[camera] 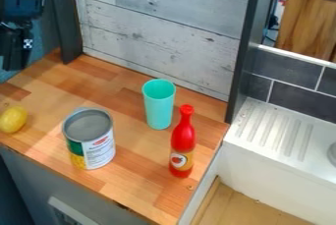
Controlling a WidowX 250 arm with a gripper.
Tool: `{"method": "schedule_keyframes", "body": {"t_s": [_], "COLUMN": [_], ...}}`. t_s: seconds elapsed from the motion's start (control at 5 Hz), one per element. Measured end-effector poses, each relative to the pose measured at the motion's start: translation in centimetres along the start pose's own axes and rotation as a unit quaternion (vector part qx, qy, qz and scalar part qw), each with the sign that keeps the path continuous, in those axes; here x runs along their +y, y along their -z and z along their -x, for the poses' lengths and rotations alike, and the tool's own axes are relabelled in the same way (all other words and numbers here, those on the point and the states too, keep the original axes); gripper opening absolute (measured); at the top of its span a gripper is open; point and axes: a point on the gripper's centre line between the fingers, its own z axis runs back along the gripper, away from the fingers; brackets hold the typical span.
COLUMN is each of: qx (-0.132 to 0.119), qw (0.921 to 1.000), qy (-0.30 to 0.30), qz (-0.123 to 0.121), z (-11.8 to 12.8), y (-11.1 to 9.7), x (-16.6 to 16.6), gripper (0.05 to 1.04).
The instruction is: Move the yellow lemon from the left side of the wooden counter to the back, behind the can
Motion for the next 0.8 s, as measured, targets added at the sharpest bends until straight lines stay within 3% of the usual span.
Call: {"method": "schedule_keyframes", "body": {"t_s": [0.2, 0.4, 0.6, 0.8], "qx": [0.012, -0.01, -0.014, -0.024], "qw": [0.9999, 0.9993, 0.9891, 0.983], "qy": [0.002, -0.036, -0.139, -0.172], "qz": [0.011, -0.001, -0.046, -0.058], "z": [-0.2, 0.1, 0.7, 0.3], "y": [1.1, 2.5, 3.0, 3.7], "x": [-0.2, -0.9, 0.1, 0.7], "gripper": [1.001, 1.001, 1.001, 1.001]}}
